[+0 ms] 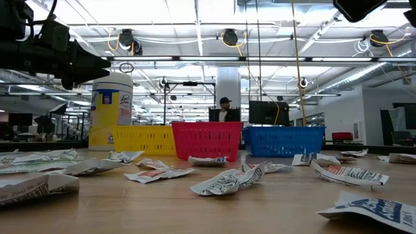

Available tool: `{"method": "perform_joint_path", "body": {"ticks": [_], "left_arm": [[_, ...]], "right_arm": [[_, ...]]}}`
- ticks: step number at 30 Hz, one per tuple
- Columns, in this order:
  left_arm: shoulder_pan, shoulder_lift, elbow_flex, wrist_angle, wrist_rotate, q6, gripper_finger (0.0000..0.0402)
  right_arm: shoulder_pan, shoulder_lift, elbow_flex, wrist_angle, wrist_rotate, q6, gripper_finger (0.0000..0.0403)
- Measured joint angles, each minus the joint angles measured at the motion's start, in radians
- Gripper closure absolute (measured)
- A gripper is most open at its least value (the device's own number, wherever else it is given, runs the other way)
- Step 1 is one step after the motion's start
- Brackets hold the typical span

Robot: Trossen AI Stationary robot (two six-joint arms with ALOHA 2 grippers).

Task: Pick & Place First Aid Supplies
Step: Put the alcohol pad into the blue bin

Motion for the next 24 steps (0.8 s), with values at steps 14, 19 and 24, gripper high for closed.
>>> {"method": "perform_joint_path", "body": {"ticks": [14, 19, 24], "left_arm": [[0.0, 0.0, 0.0, 0.0, 0.0, 0.0, 0.0192], [0.0, 0.0, 0.0, 0.0, 0.0, 0.0, 0.0192], [0.0, 0.0, 0.0, 0.0, 0.0, 0.0, 0.0192]], "right_arm": [[0.033, 0.148, 0.0, 0.089, -0.057, -0.014, 0.0273], [0.046, 0.206, 0.0, 0.146, -0.056, -0.022, 0.0273], [0.045, 0.259, 0.0, 0.181, -0.057, -0.036, 0.0273]]}}
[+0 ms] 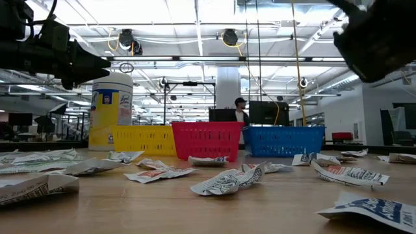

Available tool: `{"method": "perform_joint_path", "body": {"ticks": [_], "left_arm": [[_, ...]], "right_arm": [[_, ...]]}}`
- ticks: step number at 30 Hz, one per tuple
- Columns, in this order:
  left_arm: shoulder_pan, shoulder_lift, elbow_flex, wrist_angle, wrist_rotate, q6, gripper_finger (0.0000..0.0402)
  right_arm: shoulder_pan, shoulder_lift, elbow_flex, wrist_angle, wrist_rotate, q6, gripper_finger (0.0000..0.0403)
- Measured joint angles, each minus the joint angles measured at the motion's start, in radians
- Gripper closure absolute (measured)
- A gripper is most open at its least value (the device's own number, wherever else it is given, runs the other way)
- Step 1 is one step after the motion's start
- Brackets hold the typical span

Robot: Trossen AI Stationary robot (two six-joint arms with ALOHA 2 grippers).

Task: Pick & Place First Aid Supplies
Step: Put the alcohol pad into the blue bin

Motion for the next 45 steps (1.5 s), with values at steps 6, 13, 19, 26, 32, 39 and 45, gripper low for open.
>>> {"method": "perform_joint_path", "body": {"ticks": [6, 13, 19, 26, 32, 39, 45], "left_arm": [[0.0, 0.0, 0.0, 0.0, 0.0, 0.0, 0.0192], [0.0, 0.0, 0.0, 0.0, 0.0, 0.0, 0.0192], [0.0, 0.0, 0.0, 0.0, 0.0, 0.0, 0.0192], [0.0, 0.0, 0.0, 0.0, 0.0, 0.0, 0.0192], [0.0, 0.0, 0.0, 0.0, 0.0, 0.0, 0.0192], [0.0, 0.0, 0.0, 0.0, 0.0, 0.0, 0.0192], [0.0, 0.0, 0.0, 0.0, 0.0, 0.0, 0.0192]], "right_arm": [[0.0, 0.012, -0.004, 0.001, 0.003, -0.009, 0.0273], [-0.01, 0.008, -0.038, 0.007, -0.023, -0.019, 0.0316], [-0.018, 0.007, -0.066, 0.043, -0.049, -0.059, 0.0395], [-0.031, 0.009, -0.067, 0.074, -0.056, -0.061, 0.0388], [-0.037, -0.023, -0.071, 0.072, 0.013, -0.134, 0.0385], [-0.052, -0.084, -0.071, 0.038, 0.033, -0.314, 0.0342], [-0.05, -0.11, -0.071, 0.024, 0.001, -0.631, 0.0293]]}}
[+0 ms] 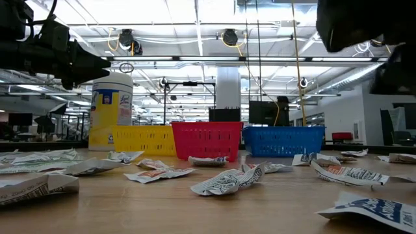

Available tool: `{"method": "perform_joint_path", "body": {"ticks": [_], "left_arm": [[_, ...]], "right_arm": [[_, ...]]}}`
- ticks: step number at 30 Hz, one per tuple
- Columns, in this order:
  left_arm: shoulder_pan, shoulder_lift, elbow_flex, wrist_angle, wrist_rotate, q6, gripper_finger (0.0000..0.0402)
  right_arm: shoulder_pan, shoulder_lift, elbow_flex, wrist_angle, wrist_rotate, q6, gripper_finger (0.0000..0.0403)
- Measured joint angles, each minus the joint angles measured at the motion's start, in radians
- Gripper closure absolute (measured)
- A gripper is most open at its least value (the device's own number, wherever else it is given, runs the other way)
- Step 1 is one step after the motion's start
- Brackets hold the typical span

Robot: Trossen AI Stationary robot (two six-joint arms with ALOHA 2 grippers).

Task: Pick & Place First Aid Supplies
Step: Put the alcohol pad into the blue bin

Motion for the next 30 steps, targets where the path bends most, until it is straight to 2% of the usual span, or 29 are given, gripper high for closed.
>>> {"method": "perform_joint_path", "body": {"ticks": [6, 12, 20, 24, 30], "left_arm": [[0.0, 0.0, 0.0, 0.0, 0.0, 0.0, 0.0192], [0.0, 0.0, 0.0, 0.0, 0.0, 0.0, 0.0192], [0.0, 0.0, 0.0, 0.0, 0.0, 0.0, 0.0192], [0.0, 0.0, 0.0, 0.0, 0.0, 0.0, 0.0192], [0.0, 0.0, 0.0, 0.0, 0.0, 0.0, 0.0192]], "right_arm": [[0.011, -0.014, 0.001, -0.049, -0.1, -0.351, 0.0274], [0.058, -0.014, -0.008, -0.163, -0.153, -0.576, 0.0279], [0.157, -0.02, -0.043, -0.208, -0.148, -0.678, 0.0278], [0.174, -0.02, -0.045, -0.205, -0.097, -0.698, 0.0278], [0.174, -0.02, -0.045, -0.199, -0.075, -0.728, 0.0278]]}}
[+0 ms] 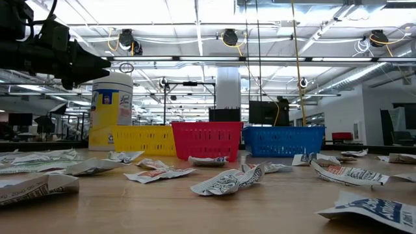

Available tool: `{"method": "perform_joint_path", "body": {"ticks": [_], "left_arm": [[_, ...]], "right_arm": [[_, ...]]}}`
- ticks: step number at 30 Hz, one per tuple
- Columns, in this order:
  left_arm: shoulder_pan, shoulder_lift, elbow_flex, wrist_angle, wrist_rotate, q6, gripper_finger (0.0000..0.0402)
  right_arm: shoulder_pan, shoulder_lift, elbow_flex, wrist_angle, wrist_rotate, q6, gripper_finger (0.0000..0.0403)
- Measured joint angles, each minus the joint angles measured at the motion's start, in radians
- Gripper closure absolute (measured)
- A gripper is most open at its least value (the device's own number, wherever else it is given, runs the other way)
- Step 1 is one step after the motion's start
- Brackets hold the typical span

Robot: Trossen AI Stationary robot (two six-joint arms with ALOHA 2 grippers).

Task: Pick & Place First Aid Supplies
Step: Put the alcohol pad into the blue bin

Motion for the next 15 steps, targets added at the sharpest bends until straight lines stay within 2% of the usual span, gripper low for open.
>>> {"method": "perform_joint_path", "body": {"ticks": [4, 15], "left_arm": [[0.0, 0.0, 0.0, 0.0, 0.0, 0.0, 0.0192], [0.0, 0.0, 0.0, 0.0, 0.0, 0.0, 0.0192]], "right_arm": [[0.0, 0.0, 0.0, 0.023, 0.057, -0.012, 0.0278], [0.0, 0.035, -0.009, 0.095, 0.056, -0.038, 0.0277]]}}
